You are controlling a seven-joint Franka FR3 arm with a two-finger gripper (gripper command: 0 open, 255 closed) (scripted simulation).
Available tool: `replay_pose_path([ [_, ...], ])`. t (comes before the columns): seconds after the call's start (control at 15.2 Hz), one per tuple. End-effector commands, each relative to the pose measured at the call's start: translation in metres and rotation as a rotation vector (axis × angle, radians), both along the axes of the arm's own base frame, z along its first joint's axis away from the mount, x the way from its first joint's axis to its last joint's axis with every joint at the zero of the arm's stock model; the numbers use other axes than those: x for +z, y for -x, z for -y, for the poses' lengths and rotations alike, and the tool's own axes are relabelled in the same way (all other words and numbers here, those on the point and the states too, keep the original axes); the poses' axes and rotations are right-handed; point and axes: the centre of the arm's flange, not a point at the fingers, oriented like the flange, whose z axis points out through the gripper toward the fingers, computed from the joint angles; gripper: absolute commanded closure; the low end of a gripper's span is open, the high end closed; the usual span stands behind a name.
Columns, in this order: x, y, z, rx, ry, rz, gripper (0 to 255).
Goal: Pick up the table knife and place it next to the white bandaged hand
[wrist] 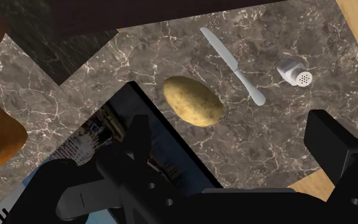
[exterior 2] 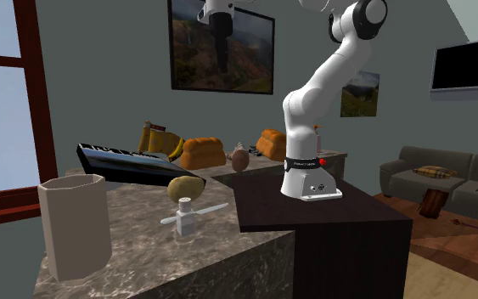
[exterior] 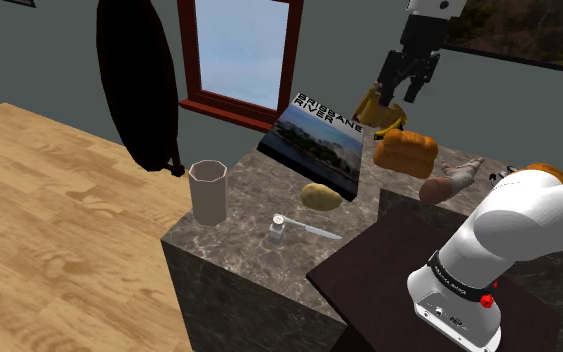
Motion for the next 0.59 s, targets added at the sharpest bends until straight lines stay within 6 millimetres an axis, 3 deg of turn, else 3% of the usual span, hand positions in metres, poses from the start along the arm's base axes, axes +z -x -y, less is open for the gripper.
replay_pose_path([
  [0.0, 0.0, 0.0, 0.0, 0.0, 0.0, 0.0, 0],
  [0.53, -0.103, -0.005, -0.022, 0.14, 0.018, 0.064, 0],
])
